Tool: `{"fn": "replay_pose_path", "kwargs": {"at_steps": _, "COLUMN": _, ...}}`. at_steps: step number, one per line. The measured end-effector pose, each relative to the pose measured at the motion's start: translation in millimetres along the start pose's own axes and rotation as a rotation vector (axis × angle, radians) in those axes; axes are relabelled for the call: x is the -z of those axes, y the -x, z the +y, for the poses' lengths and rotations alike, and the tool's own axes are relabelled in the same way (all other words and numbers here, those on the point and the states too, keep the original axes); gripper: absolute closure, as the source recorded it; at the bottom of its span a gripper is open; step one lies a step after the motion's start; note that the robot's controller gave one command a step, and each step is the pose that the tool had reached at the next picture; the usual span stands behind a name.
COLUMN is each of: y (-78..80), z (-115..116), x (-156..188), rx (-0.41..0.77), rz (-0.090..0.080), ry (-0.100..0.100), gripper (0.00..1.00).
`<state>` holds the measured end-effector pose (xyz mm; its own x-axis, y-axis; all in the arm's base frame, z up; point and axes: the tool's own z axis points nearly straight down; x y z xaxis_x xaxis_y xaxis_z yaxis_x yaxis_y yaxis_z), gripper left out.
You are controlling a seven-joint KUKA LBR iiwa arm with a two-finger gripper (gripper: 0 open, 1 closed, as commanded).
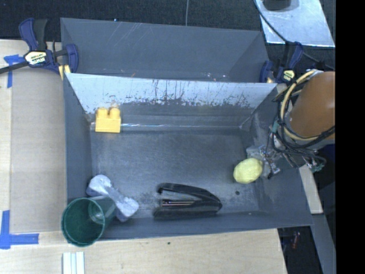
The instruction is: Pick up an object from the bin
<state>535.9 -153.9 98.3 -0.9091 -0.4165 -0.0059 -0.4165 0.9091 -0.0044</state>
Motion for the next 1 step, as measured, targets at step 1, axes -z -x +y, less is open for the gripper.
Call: {"fn": "replay_pose_path", "kwargs": {"at_steps": 1, "y": 1.1, "z": -1.0, "x": 47.2, "rx": -0.003, "rz": -0.003, "ry": -0.002, "gripper": 1.00}}
